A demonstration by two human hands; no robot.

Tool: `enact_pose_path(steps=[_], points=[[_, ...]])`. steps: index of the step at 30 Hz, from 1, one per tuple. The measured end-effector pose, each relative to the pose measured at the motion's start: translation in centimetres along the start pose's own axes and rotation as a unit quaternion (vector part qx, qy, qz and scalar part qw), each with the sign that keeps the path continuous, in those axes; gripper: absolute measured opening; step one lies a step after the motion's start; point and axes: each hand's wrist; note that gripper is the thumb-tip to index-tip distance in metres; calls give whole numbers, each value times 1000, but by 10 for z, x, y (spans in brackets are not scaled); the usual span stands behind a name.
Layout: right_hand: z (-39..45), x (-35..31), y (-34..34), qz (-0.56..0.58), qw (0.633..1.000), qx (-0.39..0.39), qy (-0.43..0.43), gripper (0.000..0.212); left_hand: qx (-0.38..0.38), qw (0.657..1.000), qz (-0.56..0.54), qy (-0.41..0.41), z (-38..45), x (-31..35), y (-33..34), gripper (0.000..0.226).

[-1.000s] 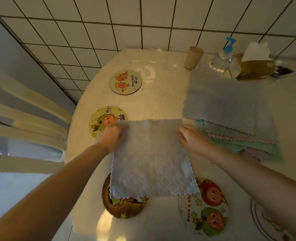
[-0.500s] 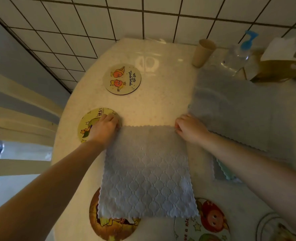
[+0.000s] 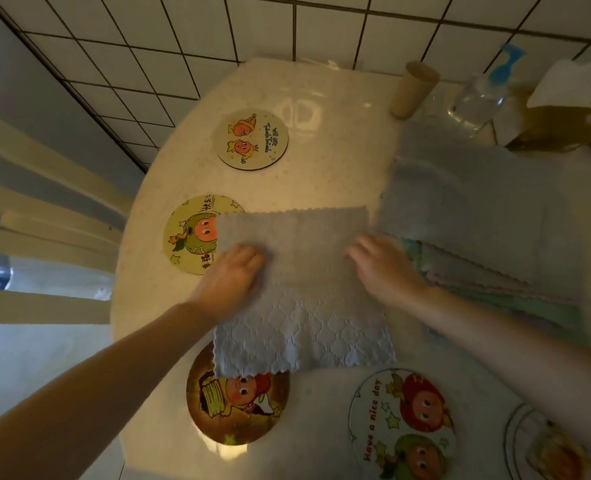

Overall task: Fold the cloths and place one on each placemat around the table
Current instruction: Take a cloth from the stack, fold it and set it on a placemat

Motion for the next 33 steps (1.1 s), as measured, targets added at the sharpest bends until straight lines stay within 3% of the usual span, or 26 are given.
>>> enact_pose_path(steps=[3,6,9,14,17,19,22,25,27,30,33], points=[[-69,-29,7,28,994,-44,-100,17,-68,994,-30,76,-53,31,9,40],[-117,-41,17,18,992,-91,-89,31,-117,991,-28,55,-90,49,15,55],[-135,-49,29,4,995,-85,-59,38,-105,994,3,23,-108,63,21,61],[-127,-54,42,-31,998,-32,-50,17,-71,997,27,-24,-113,80,30,49],[-121,-53,46,-60,995,-28,-71,23,-57,996,63,-3,-113,82,33,44],[-118,-56,39,-31,998,-8,-53,7,-55,995,84,18,-114,80,35,51],[-111,-60,27,27,999,29,-19,26,-62,994,87,30,-116,78,32,66],[-100,-55,23,35,998,49,-33,24,-63,996,65,20,-117,77,29,73],[-91,-51,16,37,997,45,-54,19,-42,998,48,18,-116,76,27,68],[-87,-36,14,66,992,21,-103,32,-10,1000,-1,3,-116,65,18,57],[-92,-12,13,57,988,-11,-140,38,-23,998,-50,-32,-115,44,2,47]])
Point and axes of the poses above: each hand's wrist, its own z-axis towards the middle knuckle, its own y-axis out of the palm, x = y × z, and after that the axes turned 4 degrees about x, right-handed
